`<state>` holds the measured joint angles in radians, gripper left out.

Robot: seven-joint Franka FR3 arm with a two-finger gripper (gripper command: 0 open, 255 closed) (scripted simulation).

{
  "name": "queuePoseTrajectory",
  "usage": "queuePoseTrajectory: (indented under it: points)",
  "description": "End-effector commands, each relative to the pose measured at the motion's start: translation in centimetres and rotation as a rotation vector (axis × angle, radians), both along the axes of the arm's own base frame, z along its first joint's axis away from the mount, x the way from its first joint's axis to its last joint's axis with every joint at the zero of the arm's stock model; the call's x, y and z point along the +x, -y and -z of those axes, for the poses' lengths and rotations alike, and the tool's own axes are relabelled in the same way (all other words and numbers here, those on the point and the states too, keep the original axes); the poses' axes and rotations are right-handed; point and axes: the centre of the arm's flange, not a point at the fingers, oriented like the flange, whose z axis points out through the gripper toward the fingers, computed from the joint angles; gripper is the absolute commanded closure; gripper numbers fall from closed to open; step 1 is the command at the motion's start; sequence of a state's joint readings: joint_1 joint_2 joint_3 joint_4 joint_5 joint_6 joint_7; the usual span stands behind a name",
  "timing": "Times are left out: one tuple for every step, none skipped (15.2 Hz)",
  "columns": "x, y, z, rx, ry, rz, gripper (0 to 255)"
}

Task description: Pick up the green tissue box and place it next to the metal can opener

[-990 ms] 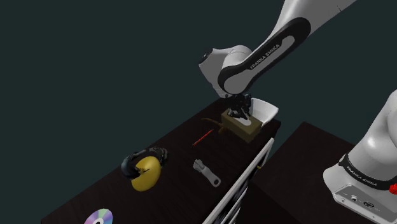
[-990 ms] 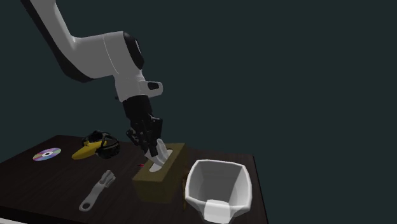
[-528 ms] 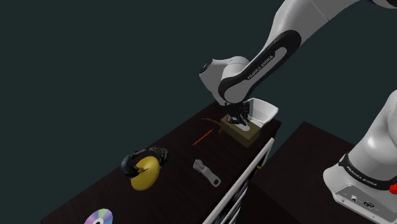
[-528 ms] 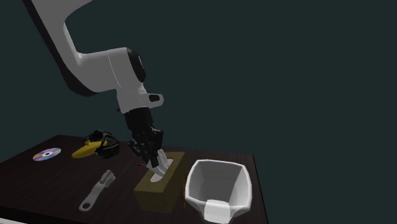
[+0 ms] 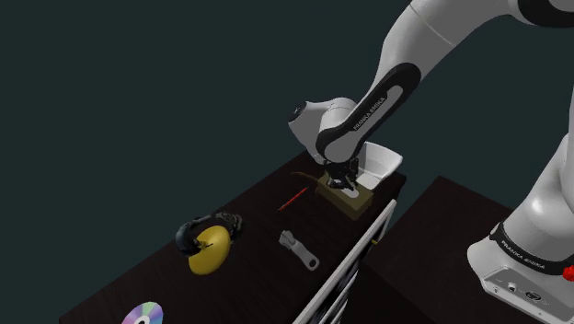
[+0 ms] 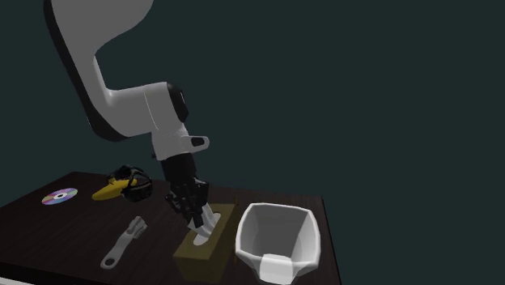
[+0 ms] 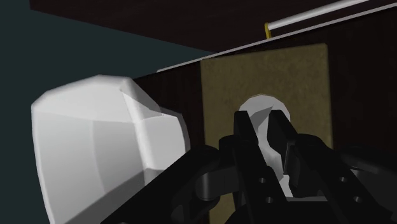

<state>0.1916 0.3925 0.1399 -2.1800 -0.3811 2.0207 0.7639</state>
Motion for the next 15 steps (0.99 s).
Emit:
queuePoseTrajectory:
  points:
    - [-0.07,0.07,1.05,0.000,0.002,0.001,255]
    - [-0.07,0.07,1.58,0.000,0.002,0.001,255]
    - [-0.08,0.07,1.74,0.001,0.002,0.001,255]
    - [-0.07,0.07,1.74,0.001,0.002,0.001,255]
    - [-0.07,0.07,1.74,0.000,0.002,0.001,255]
    - [-0.07,0.07,1.74,0.000,0.002,0.001,255]
    - [-0.07,0.07,1.74,0.000,0.002,0.001,255]
    - [-0.07,0.07,1.74,0.000,0.002,0.001,255]
    - [-0.07,0.07,1.74,0.000,0.002,0.001,255]
    - [-0.07,0.07,1.74,0.000,0.002,0.001,255]
    - [-0.09,0.07,1.75,0.000,0.001,0.001,0]
    - [-0.05,0.06,1.72,0.001,0.002,0.001,0]
    - [-0.02,0.08,1.74,0.001,0.002,0.001,0]
    - [-0.01,0.08,1.74,0.000,0.002,0.001,0]
    - [-0.01,0.08,1.74,0.000,0.002,0.001,0]
